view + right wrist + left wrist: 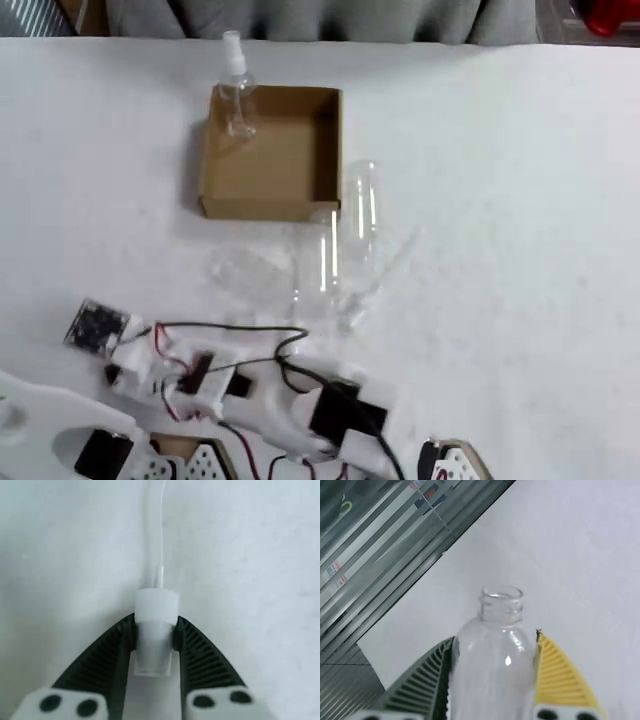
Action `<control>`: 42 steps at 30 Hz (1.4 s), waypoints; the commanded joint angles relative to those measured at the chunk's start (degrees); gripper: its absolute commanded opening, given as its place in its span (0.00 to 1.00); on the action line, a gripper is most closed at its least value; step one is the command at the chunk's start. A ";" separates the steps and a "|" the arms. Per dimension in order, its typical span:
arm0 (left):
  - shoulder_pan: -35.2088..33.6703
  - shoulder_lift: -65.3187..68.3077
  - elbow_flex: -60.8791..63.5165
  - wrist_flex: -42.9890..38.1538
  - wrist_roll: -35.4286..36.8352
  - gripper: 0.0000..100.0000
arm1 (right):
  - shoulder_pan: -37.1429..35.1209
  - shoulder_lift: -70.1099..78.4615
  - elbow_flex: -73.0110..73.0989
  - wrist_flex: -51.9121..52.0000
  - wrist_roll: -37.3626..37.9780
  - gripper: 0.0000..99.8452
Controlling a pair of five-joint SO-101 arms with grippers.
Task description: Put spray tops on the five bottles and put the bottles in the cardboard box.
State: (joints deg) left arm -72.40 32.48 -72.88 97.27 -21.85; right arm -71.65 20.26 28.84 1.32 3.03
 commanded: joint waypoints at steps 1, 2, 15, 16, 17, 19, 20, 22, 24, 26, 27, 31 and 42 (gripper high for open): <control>3.74 -4.70 -0.88 4.40 0.53 0.02 | 4.53 -12.09 0.97 10.07 0.79 0.01; 4.88 -4.79 -0.88 5.01 0.70 0.02 | 5.41 -14.99 1.93 12.88 2.55 0.01; 18.86 -17.98 18.90 5.10 6.42 0.02 | 15.87 -54.90 27.87 31.34 13.10 0.02; 20.26 -19.65 21.71 5.10 6.42 0.02 | 16.48 -57.89 29.19 33.01 13.10 0.02; 21.58 -21.23 24.53 5.10 6.42 0.02 | 17.19 -60.88 30.24 34.95 13.10 0.02; 23.96 -24.31 29.89 5.01 6.42 0.02 | 19.12 -66.68 30.86 40.22 13.10 0.02; 25.01 -25.63 32.53 4.92 6.42 0.02 | 20.26 -69.58 30.86 43.38 13.10 0.02; 26.77 -28.18 37.80 3.60 6.42 0.02 | 22.73 -74.95 30.77 48.84 13.01 0.02; 28.44 -30.55 43.43 1.67 6.59 0.02 | 25.89 -80.22 30.95 53.49 12.92 0.02; 29.58 -33.19 49.14 -0.62 8.44 0.02 | 29.58 -84.62 31.03 58.24 12.75 0.02; 29.85 -34.68 52.31 -2.46 9.32 0.02 | 31.52 -86.55 31.03 60.62 12.75 0.02; 30.90 -41.80 65.05 -9.85 10.37 0.02 | 40.48 -93.14 31.03 68.09 13.10 0.02; 35.30 -65.54 108.04 -29.63 9.93 0.02 | 69.58 -95.25 31.47 72.04 15.82 0.02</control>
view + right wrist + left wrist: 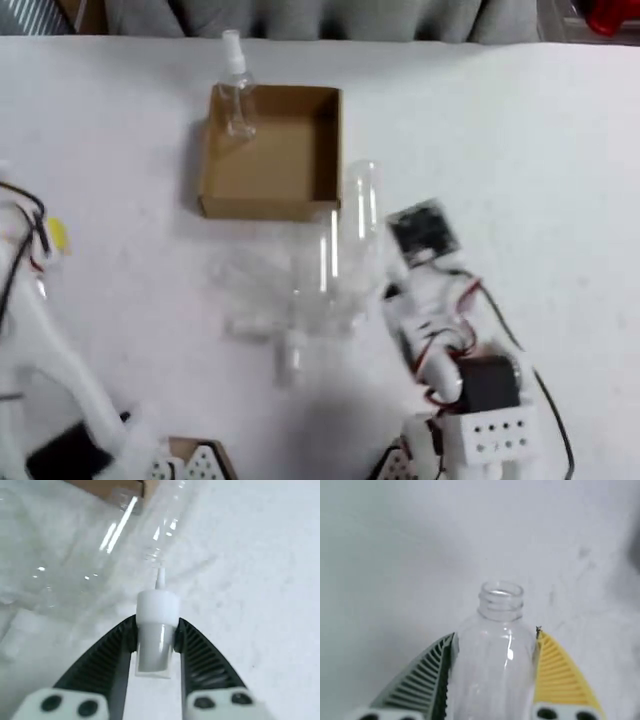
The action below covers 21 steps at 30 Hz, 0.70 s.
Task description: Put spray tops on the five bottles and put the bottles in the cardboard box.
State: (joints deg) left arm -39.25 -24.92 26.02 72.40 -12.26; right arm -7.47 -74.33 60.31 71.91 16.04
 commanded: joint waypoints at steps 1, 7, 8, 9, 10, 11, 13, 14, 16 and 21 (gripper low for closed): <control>2.68 -10.68 12.92 -5.98 0.35 0.02 | 6.99 -0.75 0.44 1.71 4.31 0.02; 4.35 -25.19 30.24 -11.69 0.35 0.02 | 19.82 -0.75 1.85 1.63 9.67 0.02; 4.35 -27.47 32.79 -12.22 0.35 0.02 | 22.55 -0.75 1.85 1.63 11.43 0.02; 4.44 -29.67 35.08 -12.40 0.44 0.02 | 25.27 -0.75 1.93 1.63 13.45 0.02; 4.70 -31.96 37.36 -12.57 0.44 0.02 | 27.91 -0.75 2.11 1.63 14.86 0.02; 5.23 -34.07 39.47 -12.92 0.44 0.02 | 30.46 -0.75 2.20 1.63 16.09 0.02; 5.85 -37.85 43.16 -13.98 0.44 0.02 | 35.30 -0.75 2.99 1.63 17.58 0.02; 5.85 -39.60 44.84 -14.42 0.44 0.02 | 37.23 -0.75 3.52 1.54 17.67 0.02; 5.85 -42.42 48.18 -15.91 0.44 0.02 | 40.57 -0.75 5.10 -0.22 17.67 0.02; 5.58 -44.79 51.43 -18.02 0.35 0.02 | 49.80 -0.75 11.96 -12.35 19.87 0.02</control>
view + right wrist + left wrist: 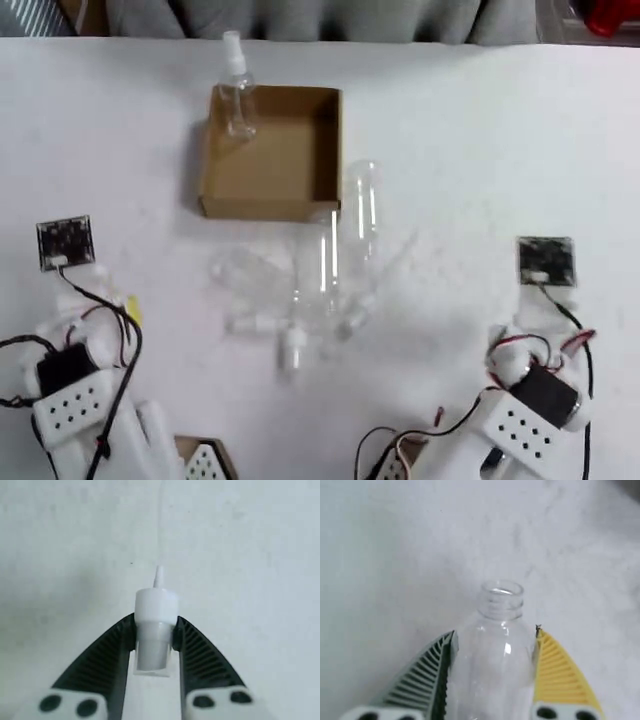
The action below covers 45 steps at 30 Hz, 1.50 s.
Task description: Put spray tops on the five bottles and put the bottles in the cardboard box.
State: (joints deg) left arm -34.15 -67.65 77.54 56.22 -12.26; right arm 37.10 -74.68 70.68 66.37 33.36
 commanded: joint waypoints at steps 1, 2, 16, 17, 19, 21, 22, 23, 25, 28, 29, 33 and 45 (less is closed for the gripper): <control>0.48 -2.07 0.00 -1.85 0.35 0.02 | 7.34 -0.40 2.81 -9.01 4.75 0.02; 0.48 -2.07 0.00 -1.85 0.35 0.02 | 9.45 -0.40 3.96 -10.95 6.42 0.02; 0.75 -2.07 0.88 -1.85 -3.96 0.02 | 20.88 -0.40 14.33 -17.63 16.00 0.20; 0.75 -2.07 0.88 -1.85 -3.96 0.02 | 21.41 -0.75 14.24 -17.63 15.82 0.20; 0.75 -2.07 0.88 -1.85 -3.96 0.02 | 23.16 -0.84 12.84 -17.54 15.91 0.18; 0.75 -2.07 0.97 -1.85 -3.96 0.02 | 26.15 -0.84 10.64 -17.71 16.09 0.14; 0.75 -2.07 0.97 -1.85 -3.96 0.02 | 27.82 -0.84 9.32 -17.89 16.18 0.11; 0.66 -2.07 0.97 -1.85 -3.96 0.02 | 29.49 -0.84 8.00 -17.89 16.26 0.07; 0.57 -2.07 0.97 -1.85 -3.96 0.02 | 31.87 -0.40 5.98 -17.98 19.87 0.01; 0.57 -2.07 0.97 -1.85 -3.96 0.02 | 33.45 -0.31 5.71 -17.98 27.52 0.02; 0.57 -2.07 0.97 -1.85 -3.96 0.02 | 33.54 -0.31 5.80 -17.98 27.96 0.01; 0.57 -2.07 0.97 -1.85 -3.96 0.02 | 33.54 -0.22 5.71 -19.12 27.78 0.02; 0.57 -2.07 0.97 -1.85 -4.04 0.02 | 33.89 30.99 -16.62 -17.98 35.60 0.02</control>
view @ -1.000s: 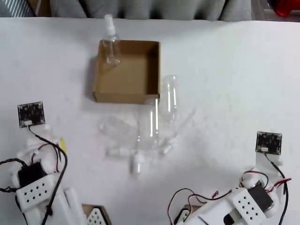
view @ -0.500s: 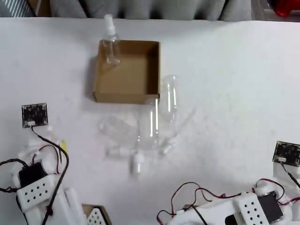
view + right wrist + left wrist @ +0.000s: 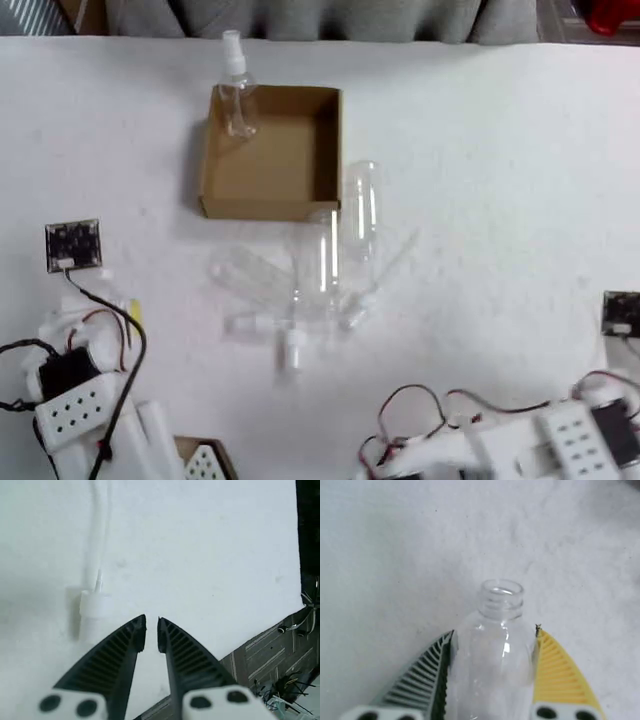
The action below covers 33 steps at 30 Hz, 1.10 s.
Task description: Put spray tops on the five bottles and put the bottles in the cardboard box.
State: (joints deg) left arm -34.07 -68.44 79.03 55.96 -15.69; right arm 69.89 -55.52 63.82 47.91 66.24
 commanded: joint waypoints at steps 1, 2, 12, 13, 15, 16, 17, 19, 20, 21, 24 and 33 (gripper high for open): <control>0.48 -1.27 -0.53 -1.58 -0.62 0.02 | 2.15 16.31 -12.92 1.36 3.25 0.02; 0.48 -1.27 -0.53 -1.58 -0.62 0.02 | 3.21 20.26 -15.74 2.24 4.22 0.02; 0.48 -1.27 -0.53 -1.67 -0.62 0.02 | 6.37 40.40 -23.47 5.41 12.75 0.02; 0.48 -1.27 -0.53 -1.67 -0.62 0.02 | 6.20 41.01 -23.47 5.32 12.75 0.02; 0.48 -1.27 -0.53 -1.67 -0.62 0.02 | 5.32 42.77 -23.47 5.32 12.57 0.02; 0.48 -1.27 -0.53 -1.67 -0.62 0.02 | 4.97 43.91 -23.47 5.32 12.40 0.02; 0.48 -1.27 -0.53 -1.67 -0.62 0.02 | 4.44 44.97 -23.47 5.32 12.40 0.02; 0.48 -1.27 -0.53 -1.67 -0.62 0.02 | 3.38 46.99 -23.47 5.58 12.31 0.02; 0.48 -1.27 -0.53 -1.67 -0.62 0.02 | 2.95 47.69 -23.47 5.76 12.31 0.02; 0.48 -1.27 -0.53 -1.67 -0.62 0.02 | 2.51 48.31 -23.38 6.02 12.22 0.02; 0.48 -1.27 -0.53 -1.67 -0.62 0.02 | 1.45 48.75 -23.38 10.07 12.22 0.02; 0.48 -1.27 -0.53 -1.67 -0.62 0.02 | -8.84 48.57 -23.47 19.30 5.71 0.02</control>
State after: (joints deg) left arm -34.07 -68.44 79.03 55.96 -15.69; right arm 64.79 -6.29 43.16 65.23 75.30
